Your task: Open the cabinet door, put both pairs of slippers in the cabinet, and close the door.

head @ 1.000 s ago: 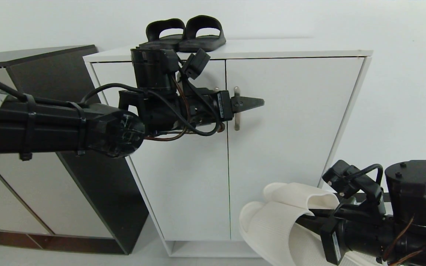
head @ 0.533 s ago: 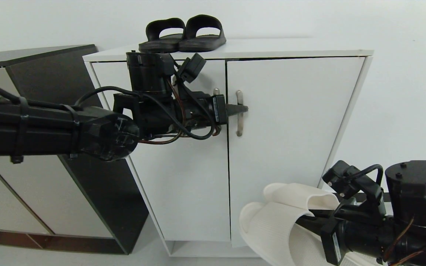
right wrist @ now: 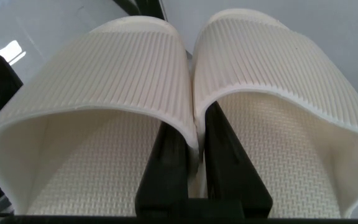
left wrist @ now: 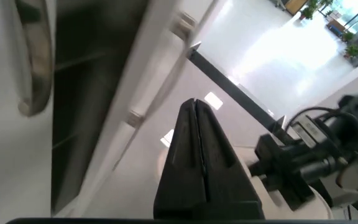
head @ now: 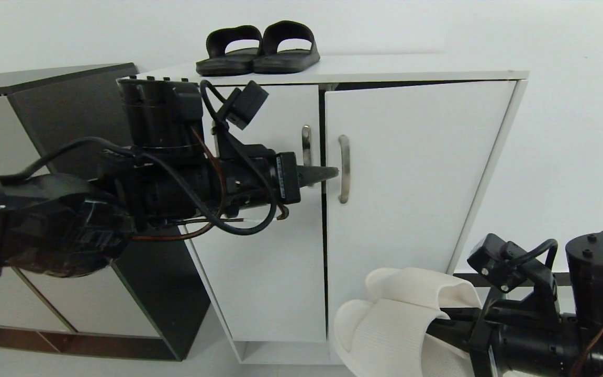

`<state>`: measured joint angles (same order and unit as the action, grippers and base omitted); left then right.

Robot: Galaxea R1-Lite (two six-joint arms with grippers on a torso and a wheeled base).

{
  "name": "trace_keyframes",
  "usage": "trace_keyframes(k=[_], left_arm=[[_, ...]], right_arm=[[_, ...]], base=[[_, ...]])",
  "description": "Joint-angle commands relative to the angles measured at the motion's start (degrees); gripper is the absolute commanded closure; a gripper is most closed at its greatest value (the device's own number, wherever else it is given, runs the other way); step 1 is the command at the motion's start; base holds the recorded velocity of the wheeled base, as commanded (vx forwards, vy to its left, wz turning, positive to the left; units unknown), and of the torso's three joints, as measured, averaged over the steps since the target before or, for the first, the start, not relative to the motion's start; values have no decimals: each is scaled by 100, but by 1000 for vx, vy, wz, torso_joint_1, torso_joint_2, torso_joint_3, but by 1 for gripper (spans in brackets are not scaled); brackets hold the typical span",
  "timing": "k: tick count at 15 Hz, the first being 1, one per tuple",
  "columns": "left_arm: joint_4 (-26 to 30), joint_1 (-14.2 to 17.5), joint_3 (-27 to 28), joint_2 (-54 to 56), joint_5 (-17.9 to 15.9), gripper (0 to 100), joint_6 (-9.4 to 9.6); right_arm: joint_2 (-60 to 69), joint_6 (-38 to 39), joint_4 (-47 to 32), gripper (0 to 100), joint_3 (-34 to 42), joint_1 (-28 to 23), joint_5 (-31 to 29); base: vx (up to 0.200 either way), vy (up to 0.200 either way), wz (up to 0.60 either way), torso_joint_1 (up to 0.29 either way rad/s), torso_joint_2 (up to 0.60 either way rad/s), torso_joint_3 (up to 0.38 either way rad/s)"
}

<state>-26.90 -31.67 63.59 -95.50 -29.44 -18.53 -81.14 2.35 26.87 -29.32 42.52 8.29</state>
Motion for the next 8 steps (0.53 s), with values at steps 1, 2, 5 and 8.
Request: trace_keyframes(k=[1, 2, 5, 8], left_arm=[[-104, -41, -391, 515, 8, 100, -2], [-104, -23, -408, 568, 8, 100, -2], [-104, 223, -294, 541, -9, 100, -19], [-52, 478, 268, 84, 17, 100, -37]], right_arm=[[37, -42, 3, 100, 31, 2, 6], [37, -51, 11, 100, 40, 2, 6], [28, -51, 11, 100, 40, 2, 6], [19, -51, 20, 100, 49, 2, -3]], base=[[0, 0, 0, 0, 0, 0], [0, 0, 0, 0, 0, 0], [0, 0, 0, 0, 0, 0], [0, 0, 0, 0, 0, 0]])
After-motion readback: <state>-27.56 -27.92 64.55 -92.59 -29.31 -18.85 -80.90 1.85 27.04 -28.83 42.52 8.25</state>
